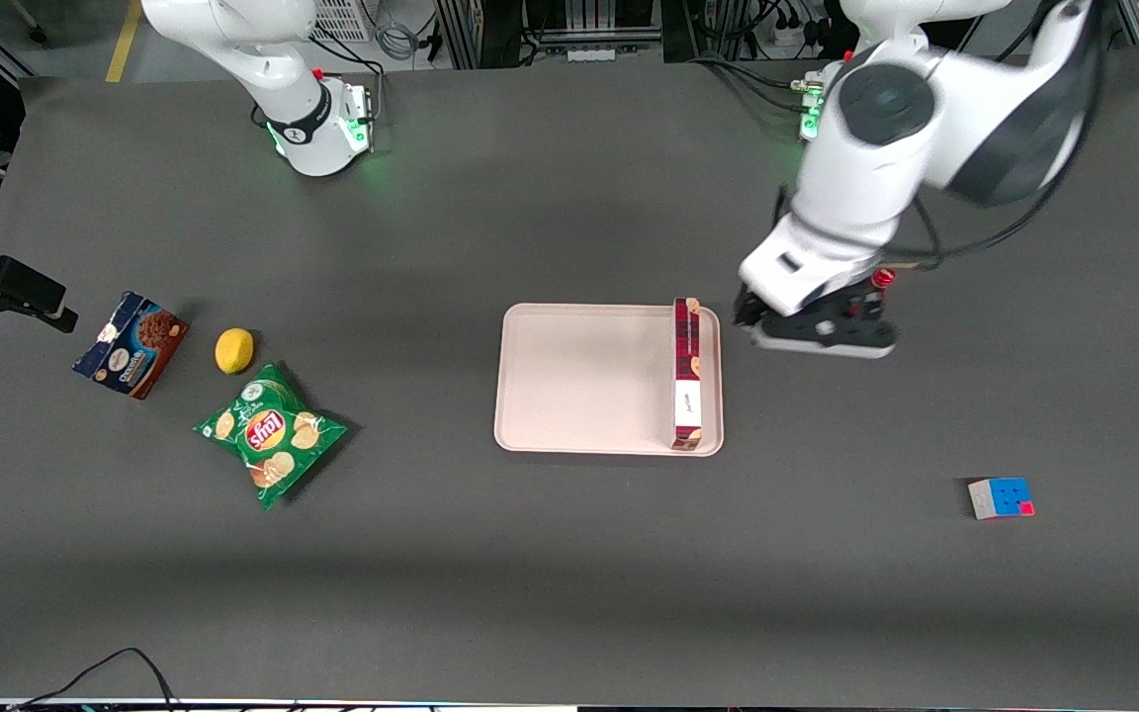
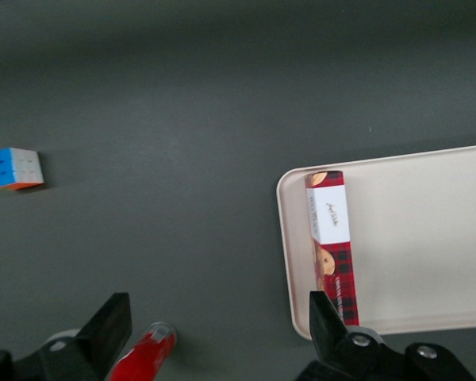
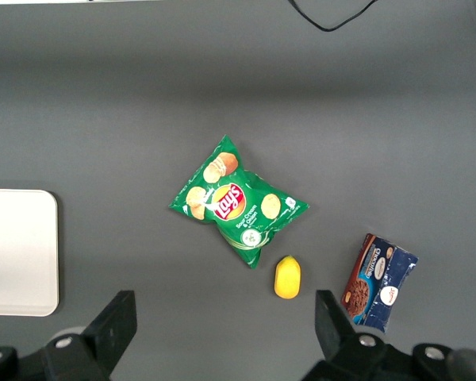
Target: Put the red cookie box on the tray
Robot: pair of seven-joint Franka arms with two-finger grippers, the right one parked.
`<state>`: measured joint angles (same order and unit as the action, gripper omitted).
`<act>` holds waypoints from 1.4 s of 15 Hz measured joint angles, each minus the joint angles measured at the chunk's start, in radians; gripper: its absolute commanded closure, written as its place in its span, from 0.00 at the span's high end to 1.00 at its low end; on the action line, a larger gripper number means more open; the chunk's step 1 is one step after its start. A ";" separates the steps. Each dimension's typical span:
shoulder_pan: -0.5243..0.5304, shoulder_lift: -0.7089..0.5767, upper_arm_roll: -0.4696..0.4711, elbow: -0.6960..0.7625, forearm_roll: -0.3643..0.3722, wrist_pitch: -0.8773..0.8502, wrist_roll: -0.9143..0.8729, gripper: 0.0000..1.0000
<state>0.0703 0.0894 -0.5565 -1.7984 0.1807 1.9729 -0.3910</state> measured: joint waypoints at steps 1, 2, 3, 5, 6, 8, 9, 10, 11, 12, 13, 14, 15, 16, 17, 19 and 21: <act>-0.002 -0.040 0.050 -0.001 -0.056 -0.026 0.080 1.00; -0.003 -0.075 0.113 -0.002 -0.111 -0.054 0.170 1.00; -0.003 -0.105 0.180 -0.002 -0.149 -0.080 0.248 1.00; -0.003 -0.153 0.274 0.007 -0.184 -0.136 0.329 1.00; -0.005 -0.172 0.289 0.027 -0.192 -0.179 0.329 1.00; -0.023 -0.190 0.289 0.094 -0.192 -0.275 0.241 1.00; -0.035 -0.190 0.288 0.120 -0.185 -0.298 0.212 1.00; -0.040 -0.188 0.288 0.134 -0.175 -0.304 0.205 1.00; -0.041 -0.184 0.289 0.138 -0.168 -0.304 0.206 1.00; -0.041 -0.177 0.292 0.139 -0.162 -0.304 0.208 1.00; -0.041 -0.167 0.299 0.139 -0.156 -0.304 0.208 1.00; -0.041 -0.151 0.313 0.139 -0.146 -0.297 0.213 1.00; -0.040 -0.130 0.330 0.140 -0.136 -0.277 0.230 1.00; -0.040 -0.102 0.350 0.140 -0.131 -0.249 0.251 1.00; -0.039 -0.072 0.374 0.141 -0.131 -0.219 0.271 1.00; -0.038 -0.015 0.419 0.153 -0.131 -0.181 0.324 1.00; -0.037 0.011 0.431 0.169 -0.131 -0.175 0.340 1.00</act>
<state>0.0328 0.1007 -0.1256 -1.6291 0.0498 1.7974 -0.0509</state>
